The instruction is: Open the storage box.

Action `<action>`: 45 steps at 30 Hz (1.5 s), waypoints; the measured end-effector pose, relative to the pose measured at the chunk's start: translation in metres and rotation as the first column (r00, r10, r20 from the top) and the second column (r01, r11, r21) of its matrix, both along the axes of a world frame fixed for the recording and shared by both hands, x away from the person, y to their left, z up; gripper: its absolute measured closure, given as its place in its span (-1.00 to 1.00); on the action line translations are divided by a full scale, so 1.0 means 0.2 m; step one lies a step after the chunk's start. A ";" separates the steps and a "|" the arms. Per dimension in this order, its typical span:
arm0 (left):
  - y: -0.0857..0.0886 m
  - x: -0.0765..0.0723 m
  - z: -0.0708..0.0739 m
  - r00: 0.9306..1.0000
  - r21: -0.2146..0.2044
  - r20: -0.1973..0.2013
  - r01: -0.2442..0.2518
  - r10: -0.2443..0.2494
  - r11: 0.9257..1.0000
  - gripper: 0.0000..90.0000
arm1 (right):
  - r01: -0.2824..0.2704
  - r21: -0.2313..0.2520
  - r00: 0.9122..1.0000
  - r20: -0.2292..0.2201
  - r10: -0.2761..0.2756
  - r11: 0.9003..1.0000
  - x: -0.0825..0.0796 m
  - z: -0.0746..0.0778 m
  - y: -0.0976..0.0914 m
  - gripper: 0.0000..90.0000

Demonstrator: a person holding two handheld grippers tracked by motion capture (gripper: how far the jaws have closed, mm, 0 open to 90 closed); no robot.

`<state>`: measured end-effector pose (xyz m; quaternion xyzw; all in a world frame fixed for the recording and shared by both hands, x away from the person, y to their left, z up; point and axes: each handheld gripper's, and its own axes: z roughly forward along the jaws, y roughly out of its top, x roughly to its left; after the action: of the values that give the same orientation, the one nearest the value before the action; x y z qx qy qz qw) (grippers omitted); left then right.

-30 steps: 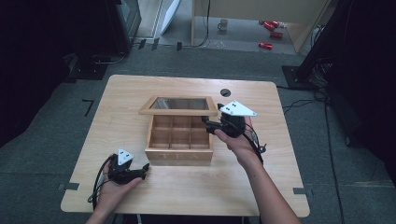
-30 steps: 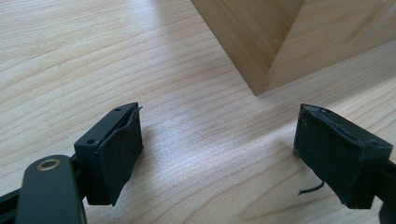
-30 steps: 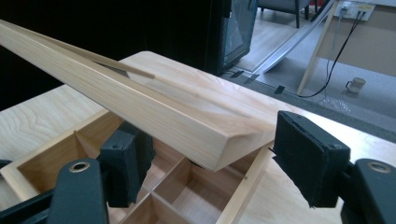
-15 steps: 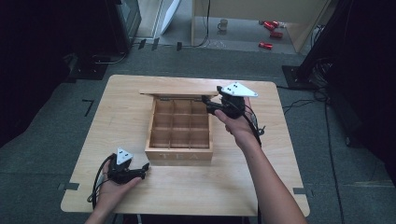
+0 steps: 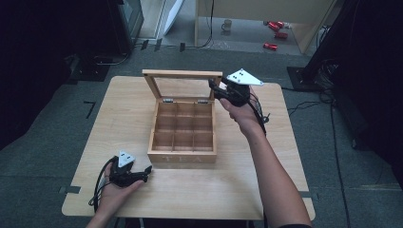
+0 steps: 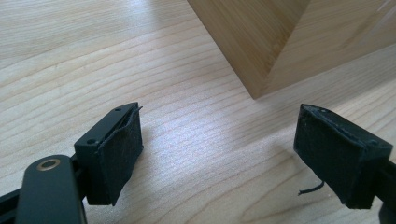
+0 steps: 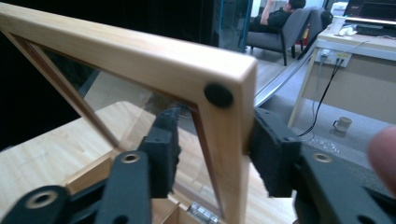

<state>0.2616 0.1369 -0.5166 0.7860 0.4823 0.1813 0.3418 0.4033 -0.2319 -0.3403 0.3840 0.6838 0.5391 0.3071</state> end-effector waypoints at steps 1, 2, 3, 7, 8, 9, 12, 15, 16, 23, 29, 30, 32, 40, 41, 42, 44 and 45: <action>0.00 0.00 0.00 1.000 0.000 0.000 0.000 0.000 1.000 -0.65 | 0.001 0.006 1.000 0.000 -0.001 1.000 0.01 0.00 -0.01 0.33; 0.00 0.00 0.00 1.000 -0.001 0.000 0.000 0.000 1.000 -0.65 | 0.006 0.008 1.000 0.003 -0.006 1.000 0.02 0.01 -0.01 0.36; 0.00 0.00 0.00 1.000 -0.001 0.001 0.000 0.000 1.000 -0.65 | 0.005 0.010 1.000 0.000 -0.005 1.000 0.04 0.01 -0.02 0.38; 0.00 0.00 0.00 1.000 -0.004 0.000 0.002 -0.002 1.000 -0.65 | 0.014 -0.008 1.000 0.005 -0.014 1.000 0.09 0.02 -0.02 0.43; 0.00 0.00 0.00 1.000 -0.004 0.000 0.002 -0.002 1.000 -0.65 | 0.017 -0.006 1.000 0.004 -0.017 1.000 0.11 0.03 -0.02 0.44; 0.00 0.00 0.00 1.000 -0.004 -0.001 0.003 -0.003 1.000 -0.65 | 0.020 -0.004 1.000 0.001 -0.020 1.000 0.12 0.03 -0.02 0.46; 0.00 0.00 0.00 1.000 -0.005 -0.001 0.003 -0.003 1.000 -0.65 | 0.027 0.011 1.000 -0.006 -0.026 1.000 0.16 0.03 -0.02 0.48; 0.00 0.00 0.00 1.000 -0.007 -0.001 0.003 -0.004 1.000 -0.65 | 0.019 0.032 1.000 -0.013 -0.019 0.999 0.19 0.03 -0.03 0.47; 0.00 0.00 0.00 1.000 -0.006 -0.003 0.005 -0.005 1.000 -0.65 | 0.015 0.044 1.000 -0.016 -0.014 0.999 0.20 0.03 -0.04 0.47; 0.00 0.00 0.00 1.000 -0.013 -0.002 0.004 -0.004 1.000 -0.65 | 0.001 0.085 1.000 -0.013 0.000 0.996 0.23 0.00 -0.05 0.45; 0.01 0.01 0.00 1.000 -0.014 -0.001 0.004 -0.004 1.000 -0.65 | -0.010 0.089 0.999 -0.030 0.013 0.996 0.26 -0.06 -0.05 0.40; 0.00 0.01 0.00 1.000 -0.013 0.000 0.005 -0.005 1.000 -0.65 | -0.012 0.098 0.999 -0.034 0.015 0.995 0.27 -0.07 -0.05 0.40; 0.00 0.01 0.00 1.000 -0.012 0.000 0.005 -0.005 1.000 -0.65 | -0.009 0.090 0.999 -0.039 0.012 0.996 0.28 -0.09 -0.04 0.39; 0.00 0.01 0.00 1.000 -0.009 0.002 0.005 -0.005 1.000 -0.65 | 0.012 0.081 0.997 -0.071 -0.006 0.997 0.33 -0.19 -0.03 0.40; 0.00 0.00 0.00 1.000 -0.007 0.002 0.005 -0.005 1.000 -0.65 | 0.021 0.075 0.997 -0.071 -0.015 0.997 0.34 -0.19 -0.03 0.41; 0.00 0.00 0.00 1.000 -0.004 0.003 0.006 -0.006 1.000 -0.65 | 0.029 0.071 0.997 -0.071 -0.024 0.997 0.35 -0.20 -0.03 0.42; 0.00 0.00 0.00 1.000 -0.001 0.003 0.008 -0.008 1.000 -0.65 | 0.039 0.069 0.997 -0.071 -0.034 0.997 0.36 -0.20 -0.03 0.46; 0.00 0.00 0.00 1.000 -0.001 0.003 0.008 -0.008 1.000 -0.65 | 0.041 0.073 0.997 -0.072 -0.036 0.996 0.37 -0.20 -0.03 0.48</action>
<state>0.2623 0.1360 -0.5169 0.7873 0.4789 0.1808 0.3437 0.4766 -0.2380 -0.3806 0.4271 0.6662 0.5443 0.2785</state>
